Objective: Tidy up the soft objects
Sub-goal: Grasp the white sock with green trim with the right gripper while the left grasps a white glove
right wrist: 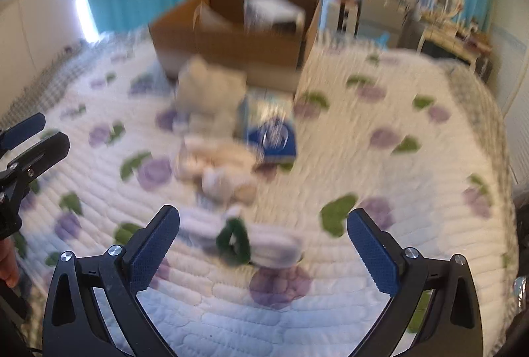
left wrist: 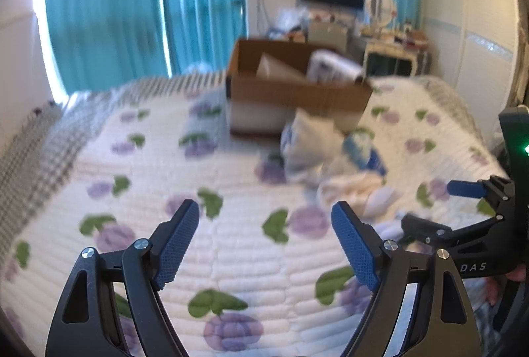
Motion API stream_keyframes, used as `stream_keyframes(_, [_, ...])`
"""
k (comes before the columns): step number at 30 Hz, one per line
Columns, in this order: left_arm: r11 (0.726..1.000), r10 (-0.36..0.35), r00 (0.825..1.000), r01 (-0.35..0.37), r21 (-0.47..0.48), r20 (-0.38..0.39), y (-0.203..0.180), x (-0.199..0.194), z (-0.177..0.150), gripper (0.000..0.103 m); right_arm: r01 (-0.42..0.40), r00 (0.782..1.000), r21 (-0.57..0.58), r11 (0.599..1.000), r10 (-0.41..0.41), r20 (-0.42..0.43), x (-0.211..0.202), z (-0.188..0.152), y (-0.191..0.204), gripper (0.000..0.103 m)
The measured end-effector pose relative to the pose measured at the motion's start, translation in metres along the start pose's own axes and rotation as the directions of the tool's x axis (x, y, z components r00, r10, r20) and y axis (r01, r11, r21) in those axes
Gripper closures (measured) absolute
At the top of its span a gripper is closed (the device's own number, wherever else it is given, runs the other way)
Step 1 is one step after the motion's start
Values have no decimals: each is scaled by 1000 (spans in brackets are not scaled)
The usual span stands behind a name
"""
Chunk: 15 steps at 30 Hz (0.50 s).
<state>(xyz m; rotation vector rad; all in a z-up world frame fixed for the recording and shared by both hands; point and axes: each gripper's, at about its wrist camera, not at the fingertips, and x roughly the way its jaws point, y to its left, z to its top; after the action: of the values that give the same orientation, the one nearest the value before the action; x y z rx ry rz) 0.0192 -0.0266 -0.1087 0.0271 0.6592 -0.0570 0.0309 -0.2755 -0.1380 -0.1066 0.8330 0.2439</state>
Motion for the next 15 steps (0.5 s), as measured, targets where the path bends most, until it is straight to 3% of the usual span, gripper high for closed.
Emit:
stream_keyframes(5, [1000, -11, 996, 9, -27, -87, 5, 19, -17, 19, -3, 994, -28, 1000, 0, -110, 38, -6, 8, 4])
stream_keyframes(8, [999, -19, 995, 15, -36, -102, 7, 22, -20, 19, -24, 988, -46, 999, 17, -152, 52, -8, 14, 16])
stream_keyframes(11, [999, -15, 995, 12, -34, -102, 6, 20, -20, 19, -19, 987, -65, 998, 9, -162, 55, -11, 17, 46])
stream_keyframes(12, [999, -14, 995, 11, -35, -103, 7, 21, -20, 19, -26, 988, -66, 997, 15, -155, 52, -11, 17, 51])
stream_keyframes(13, [999, -11, 995, 7, -35, -104, 6, 20, -19, 19, -30, 989, -65, 997, 20, -148, 49, -11, 16, 65])
stream_keyframes(15, [999, -11, 995, 7, -33, -102, 5, 17, -18, 19, -53, 990, -63, 997, 44, -135, 40, -12, 15, 65])
